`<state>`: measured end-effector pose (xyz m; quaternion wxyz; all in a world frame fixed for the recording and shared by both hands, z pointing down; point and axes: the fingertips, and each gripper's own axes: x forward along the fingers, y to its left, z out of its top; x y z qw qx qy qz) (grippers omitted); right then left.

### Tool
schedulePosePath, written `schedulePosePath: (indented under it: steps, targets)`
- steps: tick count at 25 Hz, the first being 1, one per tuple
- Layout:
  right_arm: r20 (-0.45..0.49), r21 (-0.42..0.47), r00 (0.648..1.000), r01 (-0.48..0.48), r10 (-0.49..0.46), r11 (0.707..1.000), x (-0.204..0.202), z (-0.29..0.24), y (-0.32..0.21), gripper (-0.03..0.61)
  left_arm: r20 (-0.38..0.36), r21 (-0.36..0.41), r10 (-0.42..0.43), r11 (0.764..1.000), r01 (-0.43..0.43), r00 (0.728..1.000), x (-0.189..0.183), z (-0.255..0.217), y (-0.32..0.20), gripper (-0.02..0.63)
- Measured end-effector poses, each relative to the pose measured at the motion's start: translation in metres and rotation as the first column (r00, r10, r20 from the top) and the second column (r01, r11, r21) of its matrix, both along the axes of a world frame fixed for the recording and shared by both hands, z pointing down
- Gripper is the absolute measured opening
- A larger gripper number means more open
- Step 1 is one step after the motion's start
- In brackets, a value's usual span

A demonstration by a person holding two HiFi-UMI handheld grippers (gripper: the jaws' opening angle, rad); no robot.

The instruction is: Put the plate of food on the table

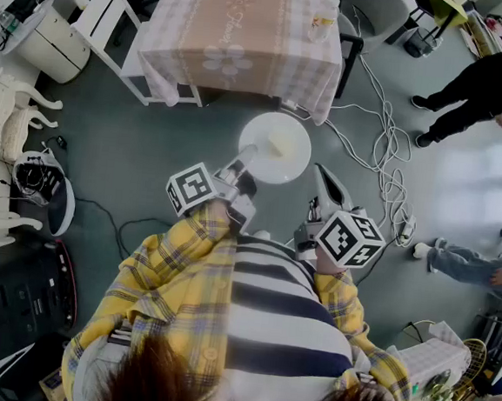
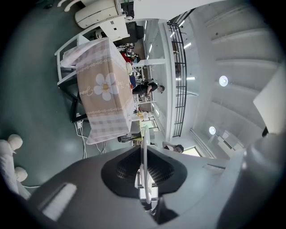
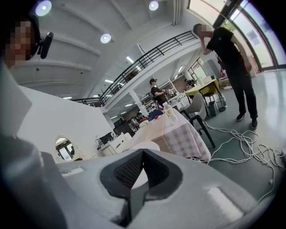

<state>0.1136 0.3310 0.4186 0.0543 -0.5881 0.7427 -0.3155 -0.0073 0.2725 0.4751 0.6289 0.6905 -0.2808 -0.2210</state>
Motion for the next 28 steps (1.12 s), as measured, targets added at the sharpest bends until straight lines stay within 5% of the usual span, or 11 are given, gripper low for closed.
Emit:
schedulePosePath:
  steps: [28]
  targets:
    - [0.027, -0.069, 0.999, 0.023, -0.021, 0.997, 0.027, 0.032, 0.009, 0.063, -0.026, -0.041, -0.028, 0.999, 0.027, 0.999, 0.028, 0.004, 0.016, 0.025]
